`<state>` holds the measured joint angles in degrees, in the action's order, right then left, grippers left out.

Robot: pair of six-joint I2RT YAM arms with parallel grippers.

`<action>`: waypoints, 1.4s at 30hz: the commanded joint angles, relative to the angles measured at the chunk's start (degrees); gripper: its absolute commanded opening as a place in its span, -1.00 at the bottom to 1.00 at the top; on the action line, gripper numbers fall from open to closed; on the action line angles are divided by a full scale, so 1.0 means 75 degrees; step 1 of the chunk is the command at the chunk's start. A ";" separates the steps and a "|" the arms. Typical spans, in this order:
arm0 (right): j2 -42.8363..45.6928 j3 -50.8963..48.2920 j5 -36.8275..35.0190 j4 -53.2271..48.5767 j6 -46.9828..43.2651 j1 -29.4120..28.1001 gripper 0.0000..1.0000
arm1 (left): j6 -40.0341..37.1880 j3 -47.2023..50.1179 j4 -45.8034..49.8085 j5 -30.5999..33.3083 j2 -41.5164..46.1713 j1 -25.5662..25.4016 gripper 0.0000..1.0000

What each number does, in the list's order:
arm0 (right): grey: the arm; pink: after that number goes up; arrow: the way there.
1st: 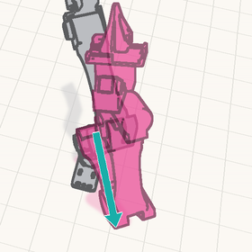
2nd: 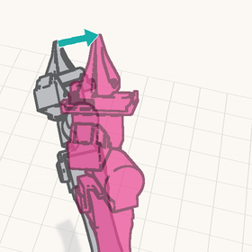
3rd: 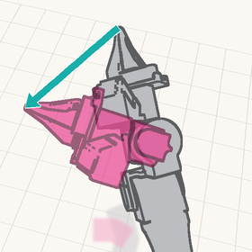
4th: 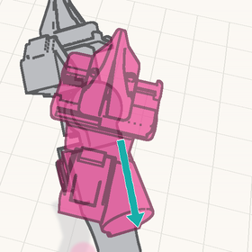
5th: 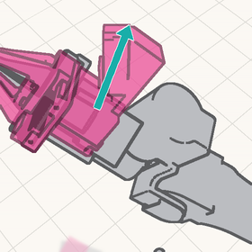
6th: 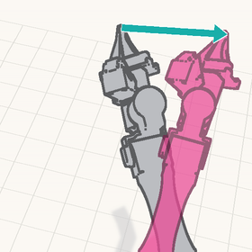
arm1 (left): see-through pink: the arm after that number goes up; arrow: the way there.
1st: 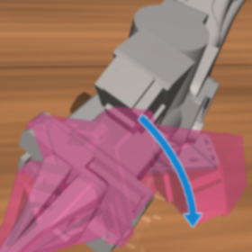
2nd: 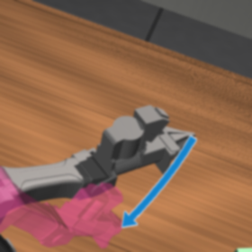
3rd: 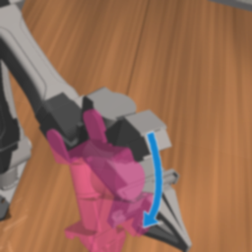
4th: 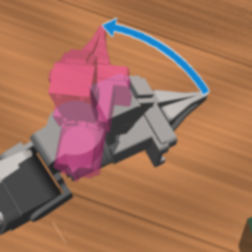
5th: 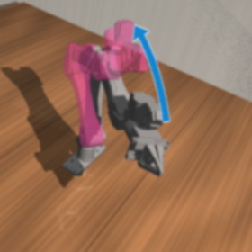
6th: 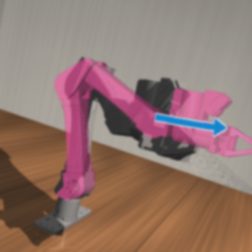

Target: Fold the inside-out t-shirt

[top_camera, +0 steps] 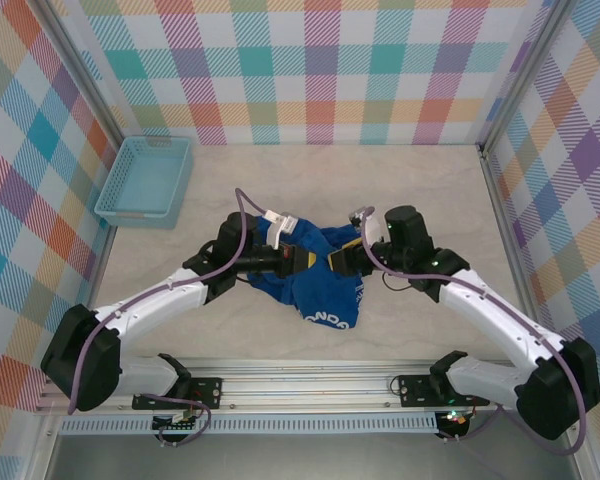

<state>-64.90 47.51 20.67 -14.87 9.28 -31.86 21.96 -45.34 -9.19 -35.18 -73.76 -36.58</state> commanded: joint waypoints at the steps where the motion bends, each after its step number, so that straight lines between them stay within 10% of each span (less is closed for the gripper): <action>1: -0.0381 -0.0111 -0.0048 0.0464 -0.0616 -0.0030 0.19 | -0.0222 0.0065 -0.0105 -0.0302 0.0224 0.0062 -1.00; 8: -0.1242 0.0064 0.0593 0.1249 -0.0548 -0.0030 -0.05 | -0.0281 0.0125 0.0061 -0.0274 0.0321 0.0062 -1.00; 13: -0.1138 0.0163 0.0942 0.0869 -0.0485 0.0033 -0.96 | -0.0432 0.0245 0.0742 0.0868 0.0638 0.0084 -1.00; 17: -0.0462 0.0152 0.1771 0.0402 0.0001 0.0210 -1.00 | -0.0333 0.0183 0.2523 0.3825 0.0733 0.0108 -0.68; 26: -0.0401 0.0088 0.3120 0.0977 0.0943 0.0246 -1.00 | -0.0707 -0.0096 0.4181 0.5163 0.1077 0.0086 -0.01; 35: -0.0622 0.0217 0.3233 0.1032 0.0826 0.0401 -1.00 | -0.0998 0.0346 0.2463 0.1984 0.2699 -0.0439 -0.03; 42: -0.0514 0.0236 0.3346 0.1105 0.0966 0.0544 -1.00 | -0.1662 -0.0819 0.2936 0.2502 0.0931 -0.1004 -0.18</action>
<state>-69.54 47.31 43.22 -8.62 15.94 -28.12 12.05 -48.36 11.86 -17.06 -62.50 -43.22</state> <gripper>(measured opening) 0.050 0.416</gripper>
